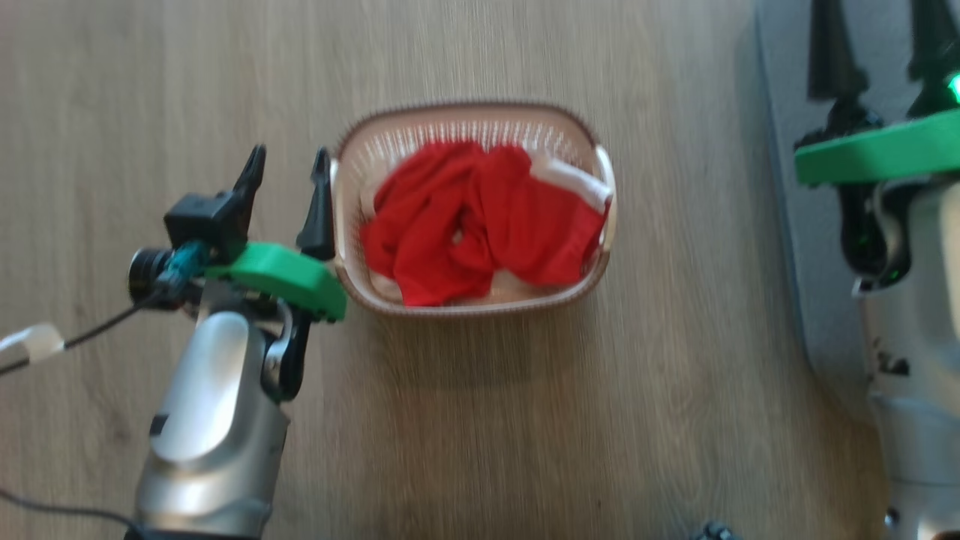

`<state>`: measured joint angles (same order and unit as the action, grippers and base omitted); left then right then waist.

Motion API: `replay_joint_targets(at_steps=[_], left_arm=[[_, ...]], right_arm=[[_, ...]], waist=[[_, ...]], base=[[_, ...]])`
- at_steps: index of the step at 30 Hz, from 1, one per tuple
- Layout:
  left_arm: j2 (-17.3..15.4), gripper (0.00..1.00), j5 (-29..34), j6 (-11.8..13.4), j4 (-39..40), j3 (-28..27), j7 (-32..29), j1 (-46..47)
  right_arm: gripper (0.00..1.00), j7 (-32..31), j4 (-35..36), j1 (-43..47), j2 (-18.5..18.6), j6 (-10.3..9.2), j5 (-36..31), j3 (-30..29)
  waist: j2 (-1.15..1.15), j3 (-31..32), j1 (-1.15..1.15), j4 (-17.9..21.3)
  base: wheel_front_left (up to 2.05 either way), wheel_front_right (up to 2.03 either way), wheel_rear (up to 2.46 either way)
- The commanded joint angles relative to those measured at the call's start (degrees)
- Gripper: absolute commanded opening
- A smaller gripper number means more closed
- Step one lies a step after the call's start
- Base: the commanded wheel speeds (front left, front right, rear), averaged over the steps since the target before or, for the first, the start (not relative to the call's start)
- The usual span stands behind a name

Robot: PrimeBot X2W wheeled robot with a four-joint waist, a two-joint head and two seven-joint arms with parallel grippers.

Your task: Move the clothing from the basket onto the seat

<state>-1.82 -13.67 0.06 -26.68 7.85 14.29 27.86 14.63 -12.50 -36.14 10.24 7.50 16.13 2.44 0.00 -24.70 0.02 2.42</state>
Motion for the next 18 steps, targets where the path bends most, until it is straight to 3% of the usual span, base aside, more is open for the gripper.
replay_joint_targets(at_steps=[1,9,18], left_arm=[[-1.1,1.00,-0.7,0.5,1.5,-0.5,0.7,2.0],[-1.1,1.00,-2.4,1.2,-0.8,6.0,0.7,7.6],[-1.1,1.00,-2.4,0.2,-7.0,14.7,0.7,14.9]], right_arm=[[1.00,0.4,2.6,-1.7,0.2,-0.01,0.1,0.5],[1.00,0.4,5.6,-5.9,0.1,-0.01,0.1,0.1],[1.00,0.4,6.7,-7.9,-1.0,-0.01,0.5,0.5]], waist=[[0.00,-7.6,-0.02,1.0],[0.00,-16.7,-0.02,2.1],[0.00,-22.7,-0.02,4.5]], base=[[0.00,0.00,0.00],[0.00,0.00,0.00],[0.00,0.00,0.00]])
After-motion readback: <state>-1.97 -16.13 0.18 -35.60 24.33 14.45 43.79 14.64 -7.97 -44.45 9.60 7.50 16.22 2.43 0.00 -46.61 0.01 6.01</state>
